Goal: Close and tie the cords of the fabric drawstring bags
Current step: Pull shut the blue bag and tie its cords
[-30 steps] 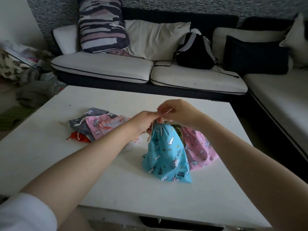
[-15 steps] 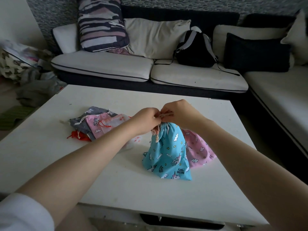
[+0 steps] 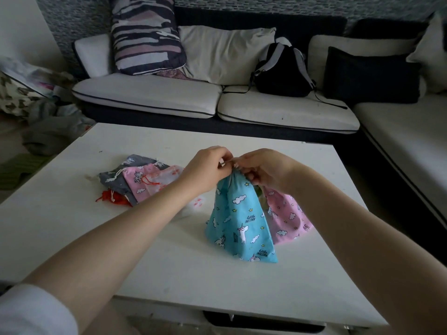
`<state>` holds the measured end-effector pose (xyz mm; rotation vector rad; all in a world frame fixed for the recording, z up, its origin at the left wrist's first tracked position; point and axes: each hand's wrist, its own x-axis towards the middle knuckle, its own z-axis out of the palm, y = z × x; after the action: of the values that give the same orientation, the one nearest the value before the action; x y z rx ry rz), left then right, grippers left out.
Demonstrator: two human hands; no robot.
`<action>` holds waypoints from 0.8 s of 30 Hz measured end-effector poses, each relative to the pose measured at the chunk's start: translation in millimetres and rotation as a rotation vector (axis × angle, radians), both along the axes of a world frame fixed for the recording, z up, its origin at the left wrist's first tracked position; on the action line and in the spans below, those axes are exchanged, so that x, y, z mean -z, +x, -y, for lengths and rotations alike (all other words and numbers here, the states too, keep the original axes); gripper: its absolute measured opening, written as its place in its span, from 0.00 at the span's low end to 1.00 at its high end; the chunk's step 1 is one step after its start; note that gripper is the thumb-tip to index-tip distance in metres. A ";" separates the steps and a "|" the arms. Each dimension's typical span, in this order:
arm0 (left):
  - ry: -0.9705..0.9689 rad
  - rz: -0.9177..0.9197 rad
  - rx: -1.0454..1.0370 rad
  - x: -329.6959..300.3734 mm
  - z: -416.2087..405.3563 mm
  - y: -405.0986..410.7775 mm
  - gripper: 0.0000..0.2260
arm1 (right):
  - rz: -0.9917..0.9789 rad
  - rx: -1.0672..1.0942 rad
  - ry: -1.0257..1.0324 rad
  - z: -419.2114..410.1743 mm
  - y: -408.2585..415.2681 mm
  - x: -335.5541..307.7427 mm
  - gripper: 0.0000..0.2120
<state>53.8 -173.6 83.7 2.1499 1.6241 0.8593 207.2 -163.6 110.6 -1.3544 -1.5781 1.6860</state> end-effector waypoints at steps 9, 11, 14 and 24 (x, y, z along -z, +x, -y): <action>0.262 0.108 0.017 -0.7 6.7 6.6 0.08 | -0.222 0.141 -0.248 -4.7 4.4 -1.3 0.11; 0.212 0.084 -0.007 -1.8 6.5 9.8 0.10 | -0.219 0.143 -0.252 -5.4 4.5 -1.4 0.13; 0.225 0.052 -0.045 -5.7 3.6 10.8 0.09 | -0.225 0.158 -0.253 -6.3 5.3 0.3 0.12; 0.052 -0.466 -0.182 -1.5 -2.8 1.3 0.11 | 0.017 0.287 0.090 -6.6 6.2 9.3 0.15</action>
<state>55.1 -170.8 85.2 2.3945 2.0611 0.4674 213.3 -157.0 101.3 -1.4728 -1.3744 1.4187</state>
